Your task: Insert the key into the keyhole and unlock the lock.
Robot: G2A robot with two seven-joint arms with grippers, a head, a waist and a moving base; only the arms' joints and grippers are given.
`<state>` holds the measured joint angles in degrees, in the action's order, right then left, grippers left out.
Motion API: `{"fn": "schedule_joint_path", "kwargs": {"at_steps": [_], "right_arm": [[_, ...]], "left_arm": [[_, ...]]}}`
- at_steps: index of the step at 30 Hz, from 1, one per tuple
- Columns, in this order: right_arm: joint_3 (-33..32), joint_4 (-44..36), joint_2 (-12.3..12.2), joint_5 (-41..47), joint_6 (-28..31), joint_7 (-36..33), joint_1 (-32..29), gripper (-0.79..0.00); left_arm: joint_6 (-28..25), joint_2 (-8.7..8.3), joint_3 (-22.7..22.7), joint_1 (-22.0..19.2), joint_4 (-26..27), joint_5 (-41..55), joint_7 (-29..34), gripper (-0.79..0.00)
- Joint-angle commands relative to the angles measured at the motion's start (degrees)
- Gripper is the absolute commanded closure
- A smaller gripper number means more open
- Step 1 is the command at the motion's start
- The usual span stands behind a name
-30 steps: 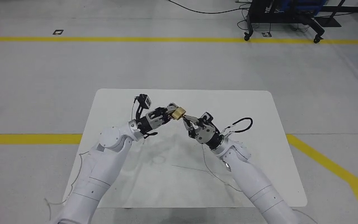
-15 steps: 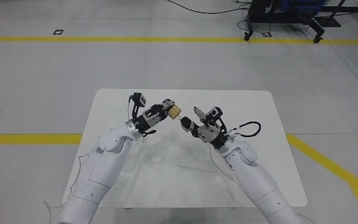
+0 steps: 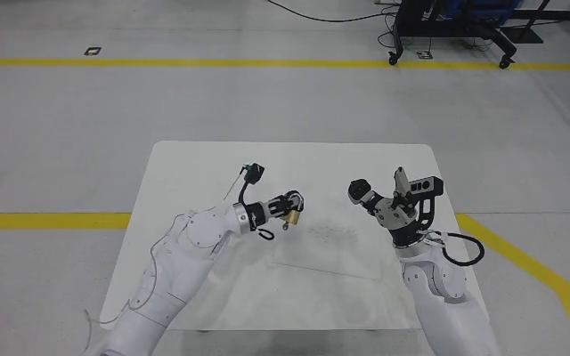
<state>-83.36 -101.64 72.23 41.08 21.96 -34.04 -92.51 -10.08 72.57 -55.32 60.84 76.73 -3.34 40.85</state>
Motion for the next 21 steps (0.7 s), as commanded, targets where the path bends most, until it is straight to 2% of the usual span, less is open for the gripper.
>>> {"fn": "schedule_joint_path", "kwargs": {"at_steps": [1,6,8,9,10,15,18,21], "right_arm": [[0.0,-0.02,0.0,0.0,0.0,0.01,-0.02,-0.785],[0.0,-0.02,0.0,0.0,0.0,0.01,-0.02,-0.785],[0.0,-0.02,0.0,0.0,0.0,0.01,-0.02,-0.785],[0.0,-0.02,0.0,0.0,0.0,0.01,-0.02,-0.785],[0.0,-0.02,0.0,0.0,0.0,0.01,-0.02,-0.785],[0.0,-0.02,0.0,0.0,0.0,0.01,-0.02,-0.785],[0.0,-0.02,0.0,0.0,0.0,0.01,-0.02,-0.785],[0.0,-0.02,0.0,0.0,0.0,0.01,-0.02,-0.785]], "left_arm": [[1.84,0.24,2.94,-0.6,-0.05,-6.53,0.19,0.0],[3.99,0.8,6.59,-1.24,-0.23,-13.31,-1.0,0.0],[4.2,0.85,6.76,-1.34,-0.31,-14.41,-1.71,-0.323],[4.25,0.84,6.72,-1.29,-0.34,-14.81,-1.88,-0.634],[4.2,0.8,6.56,-1.25,-0.32,-14.89,-1.84,-0.785],[1.73,0.33,4.79,-0.44,0.58,-13.89,-1.24,-0.785],[-1.53,0.03,2.88,0.1,1.37,-10.64,-1.01,-0.785],[-6.07,-0.36,0.72,0.69,2.96,-10.08,-3.6,-0.785]]}}
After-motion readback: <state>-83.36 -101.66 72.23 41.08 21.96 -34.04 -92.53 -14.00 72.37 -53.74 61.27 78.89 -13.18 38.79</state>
